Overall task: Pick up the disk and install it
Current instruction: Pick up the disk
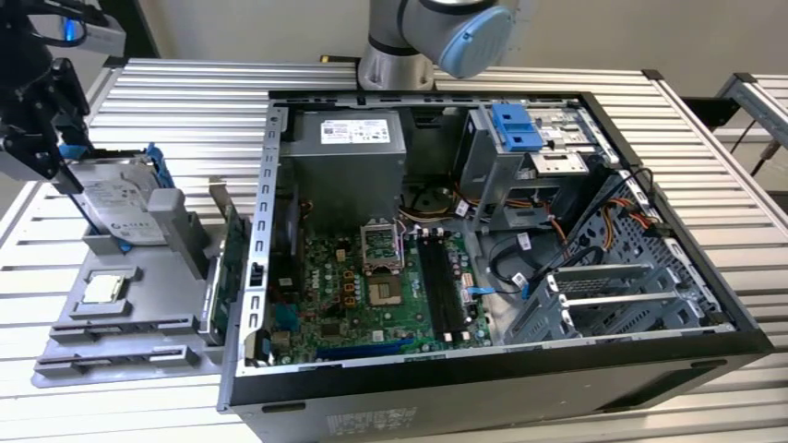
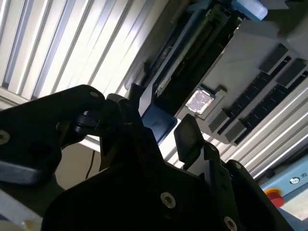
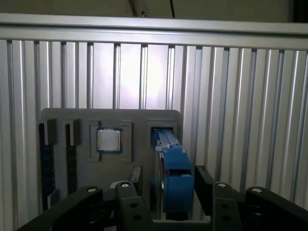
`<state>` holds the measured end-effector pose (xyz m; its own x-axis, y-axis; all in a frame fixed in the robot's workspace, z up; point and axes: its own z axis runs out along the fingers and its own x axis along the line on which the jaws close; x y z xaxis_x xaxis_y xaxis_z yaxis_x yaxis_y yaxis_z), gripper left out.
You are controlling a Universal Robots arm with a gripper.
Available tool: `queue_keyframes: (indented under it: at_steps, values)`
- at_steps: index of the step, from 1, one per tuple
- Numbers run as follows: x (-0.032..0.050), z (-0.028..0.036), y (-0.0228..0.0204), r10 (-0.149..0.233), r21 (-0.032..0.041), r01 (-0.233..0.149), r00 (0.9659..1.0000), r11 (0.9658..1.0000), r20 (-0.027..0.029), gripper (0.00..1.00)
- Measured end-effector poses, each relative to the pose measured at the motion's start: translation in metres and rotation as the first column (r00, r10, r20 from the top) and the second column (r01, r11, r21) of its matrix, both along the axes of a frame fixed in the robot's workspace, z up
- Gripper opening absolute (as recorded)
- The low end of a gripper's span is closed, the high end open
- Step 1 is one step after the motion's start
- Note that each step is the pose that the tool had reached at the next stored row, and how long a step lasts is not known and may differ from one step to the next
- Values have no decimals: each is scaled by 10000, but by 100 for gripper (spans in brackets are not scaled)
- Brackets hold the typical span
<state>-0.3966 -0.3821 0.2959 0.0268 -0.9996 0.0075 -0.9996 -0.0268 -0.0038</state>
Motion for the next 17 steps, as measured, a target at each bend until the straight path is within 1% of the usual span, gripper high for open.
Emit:
queue_keyframes:
  at_steps: [7,9,17]
  values:
    - [0,-128,0,12,0,-12,10000,10000,0,100]
    - [0,-155,0,13,1,-13,10000,10000,0,100]
    - [0,-156,0,12,0,-12,10000,10000,0,100]
